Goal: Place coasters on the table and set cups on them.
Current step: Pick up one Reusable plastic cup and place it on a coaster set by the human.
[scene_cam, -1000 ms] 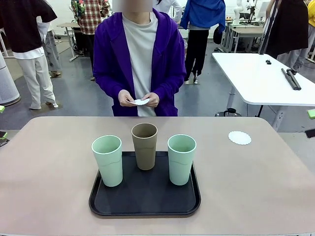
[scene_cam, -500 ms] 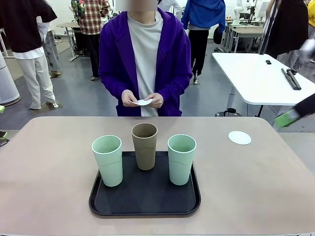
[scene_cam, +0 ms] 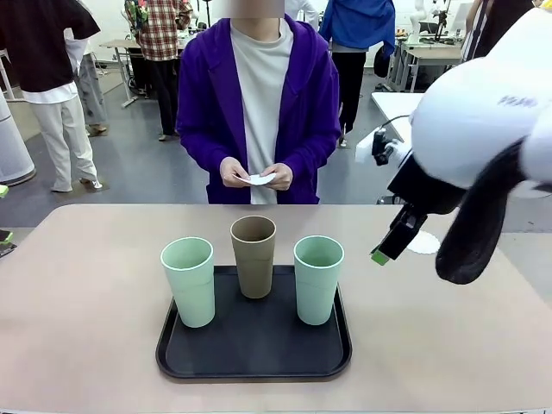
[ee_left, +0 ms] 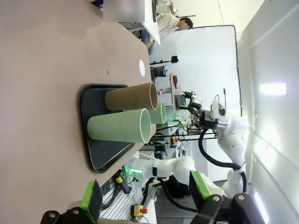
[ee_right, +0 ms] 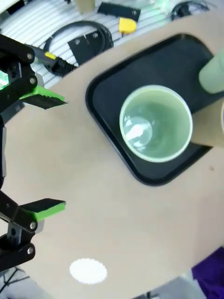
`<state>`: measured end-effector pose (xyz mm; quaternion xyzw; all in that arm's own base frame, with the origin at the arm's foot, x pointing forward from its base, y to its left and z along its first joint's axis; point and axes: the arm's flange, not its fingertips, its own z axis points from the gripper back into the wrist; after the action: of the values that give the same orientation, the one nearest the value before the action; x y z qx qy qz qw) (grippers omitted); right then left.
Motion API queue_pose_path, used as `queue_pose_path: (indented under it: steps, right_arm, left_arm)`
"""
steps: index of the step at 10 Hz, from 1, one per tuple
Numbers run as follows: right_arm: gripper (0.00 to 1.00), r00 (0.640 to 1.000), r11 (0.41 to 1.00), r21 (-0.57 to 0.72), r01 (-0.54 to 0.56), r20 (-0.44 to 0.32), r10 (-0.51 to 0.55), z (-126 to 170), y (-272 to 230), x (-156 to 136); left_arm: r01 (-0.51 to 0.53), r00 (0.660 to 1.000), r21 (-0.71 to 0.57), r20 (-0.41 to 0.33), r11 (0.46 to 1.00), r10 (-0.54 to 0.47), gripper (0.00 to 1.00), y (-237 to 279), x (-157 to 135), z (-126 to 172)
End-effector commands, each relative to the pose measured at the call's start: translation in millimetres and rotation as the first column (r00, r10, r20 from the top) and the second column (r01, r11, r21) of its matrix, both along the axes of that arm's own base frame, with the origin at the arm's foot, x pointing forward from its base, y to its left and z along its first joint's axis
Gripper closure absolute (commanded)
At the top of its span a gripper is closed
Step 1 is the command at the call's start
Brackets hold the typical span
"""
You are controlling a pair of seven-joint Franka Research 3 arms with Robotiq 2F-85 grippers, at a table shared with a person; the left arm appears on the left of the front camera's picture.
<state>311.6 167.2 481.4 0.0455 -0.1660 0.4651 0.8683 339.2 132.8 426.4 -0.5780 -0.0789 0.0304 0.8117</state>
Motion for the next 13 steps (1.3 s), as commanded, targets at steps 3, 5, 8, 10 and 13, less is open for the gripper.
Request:
queue_pose_path:
  steps: [3,5,8,10,13]
  right_arm:
    - [0.0,1.0,1.0,0.0,0.0,0.0,0.0,0.0,0.0,0.0]
    - [0.0,1.0,1.0,0.0,0.0,0.0,0.0,0.0,0.0,0.0]
    - [0.0,0.946,0.932,0.164,-0.323,0.015,0.325,-17.4,-33.6,29.0]
    - [0.0,0.852,0.781,0.39,-0.487,0.014,0.524,-30.6,-71.1,68.8]
    - [0.0,0.774,0.535,0.624,-0.569,0.185,0.606,-62.4,-109.1,93.6]
  left_arm:
    - [-0.002,1.0,-0.013,0.007,1.0,0.002,0.0,0.6,-1.2,1.6]
    - [-0.002,1.0,-0.013,0.007,1.0,0.002,0.0,0.6,-1.2,1.6]
    - [-0.002,1.0,-0.013,0.007,1.0,0.002,0.0,0.6,-1.2,1.6]
    - [-0.002,1.0,-0.013,0.007,1.0,0.002,0.0,0.6,-1.2,1.6]
    - [-0.002,1.0,-0.013,0.007,1.0,0.002,0.0,0.6,-1.2,1.6]
